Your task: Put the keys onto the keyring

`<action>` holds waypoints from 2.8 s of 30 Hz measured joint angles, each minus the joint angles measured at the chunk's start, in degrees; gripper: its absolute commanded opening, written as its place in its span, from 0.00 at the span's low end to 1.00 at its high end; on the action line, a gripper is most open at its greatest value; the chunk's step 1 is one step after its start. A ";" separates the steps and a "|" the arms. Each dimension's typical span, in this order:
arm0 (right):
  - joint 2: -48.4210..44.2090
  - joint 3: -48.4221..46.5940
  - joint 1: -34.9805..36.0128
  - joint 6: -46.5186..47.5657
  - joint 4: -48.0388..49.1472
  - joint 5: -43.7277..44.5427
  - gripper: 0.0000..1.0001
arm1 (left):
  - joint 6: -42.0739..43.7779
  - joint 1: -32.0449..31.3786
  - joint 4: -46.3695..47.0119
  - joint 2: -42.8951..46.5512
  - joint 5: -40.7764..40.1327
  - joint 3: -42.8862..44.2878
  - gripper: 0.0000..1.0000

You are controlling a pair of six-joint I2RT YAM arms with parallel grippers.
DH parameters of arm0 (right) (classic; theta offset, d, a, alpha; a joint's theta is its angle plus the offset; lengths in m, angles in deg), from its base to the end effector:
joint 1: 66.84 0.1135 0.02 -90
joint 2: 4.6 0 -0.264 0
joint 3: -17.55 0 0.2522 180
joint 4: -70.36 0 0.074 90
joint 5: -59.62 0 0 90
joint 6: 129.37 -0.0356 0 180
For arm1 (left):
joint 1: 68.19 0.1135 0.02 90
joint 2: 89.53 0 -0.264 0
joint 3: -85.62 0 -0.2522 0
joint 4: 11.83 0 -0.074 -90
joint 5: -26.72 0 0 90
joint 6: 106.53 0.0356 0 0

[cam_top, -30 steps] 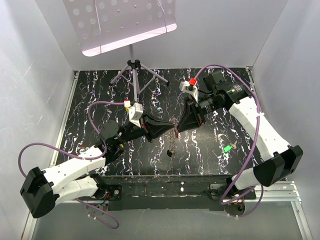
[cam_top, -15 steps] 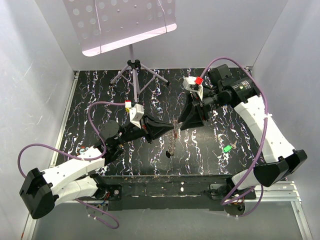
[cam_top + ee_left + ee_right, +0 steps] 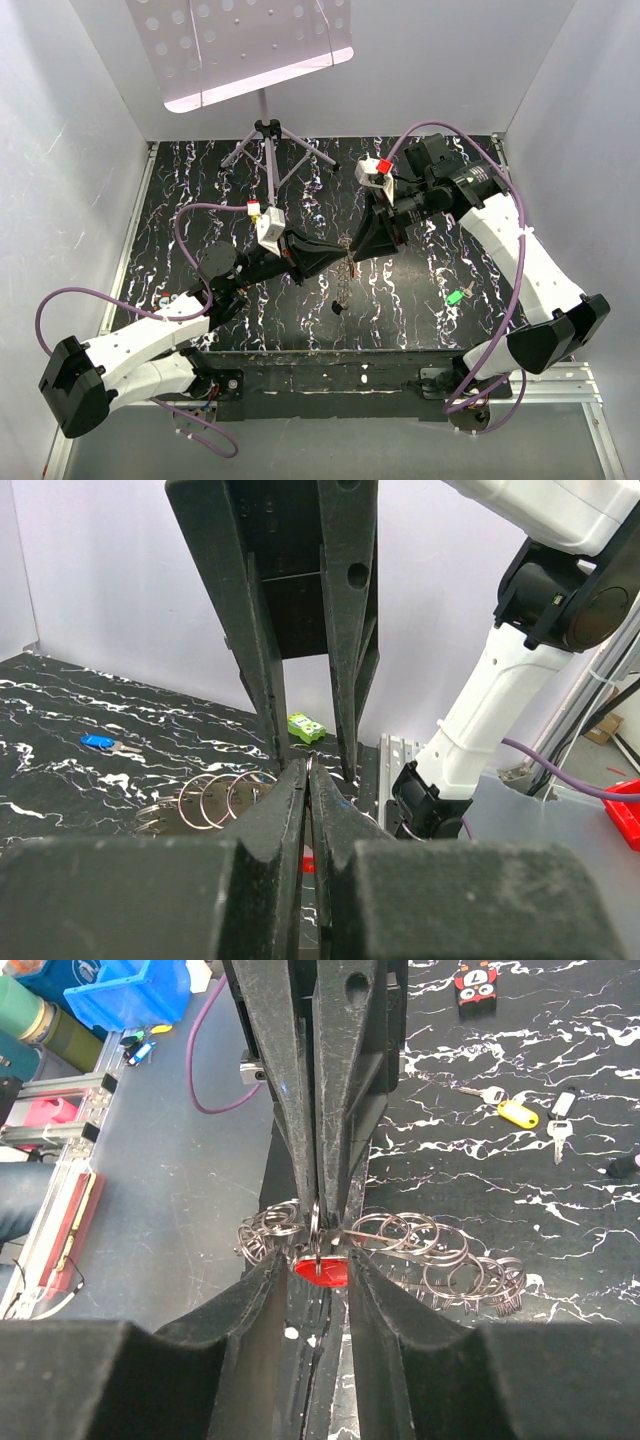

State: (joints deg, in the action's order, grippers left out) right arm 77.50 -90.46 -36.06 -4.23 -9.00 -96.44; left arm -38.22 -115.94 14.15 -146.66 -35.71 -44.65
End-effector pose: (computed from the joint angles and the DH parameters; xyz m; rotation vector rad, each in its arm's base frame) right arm 0.2095 0.1627 0.4141 -1.5440 1.5398 1.3583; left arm 0.1403 -0.1790 0.3364 0.7428 1.1944 -1.3232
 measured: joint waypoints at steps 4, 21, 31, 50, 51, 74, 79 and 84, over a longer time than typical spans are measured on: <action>0.00 0.00 0.52 -0.68 0.70 0.15 0.31 | -0.07 0.00 0.26 0.00 -0.37 0.00 0.00; 0.00 0.00 0.74 -3.30 2.49 0.35 0.25 | -0.44 0.00 0.35 0.00 -1.77 0.00 0.00; 0.00 0.24 0.74 -4.81 3.54 0.85 0.01 | -0.55 0.00 0.15 0.00 -2.29 0.00 0.00; 0.00 0.70 0.85 -6.51 4.15 3.45 0.01 | -1.46 0.00 -6.21 1.40 -3.78 0.04 0.57; 0.00 0.90 0.85 -6.45 4.11 3.48 0.01 | -1.25 0.00 -7.15 1.81 -3.96 0.09 0.61; 5.05 -4.33 4.50 13.62 -11.04 16.50 0.01 | 14.43 0.28 -38.80 2.43 4.48 14.29 0.90; 6.10 -4.87 5.77 15.13 -11.04 17.99 0.01 | 15.80 0.28 -37.94 -1.11 5.90 14.32 0.74; 6.36 -4.87 6.45 15.67 -11.06 18.27 0.01 | 16.74 0.28 -38.42 -4.42 5.75 14.53 0.61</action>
State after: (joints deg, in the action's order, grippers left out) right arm 83.86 -95.34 -29.61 11.44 -20.06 -78.17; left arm -21.48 -115.65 -24.27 -151.07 -29.96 -30.12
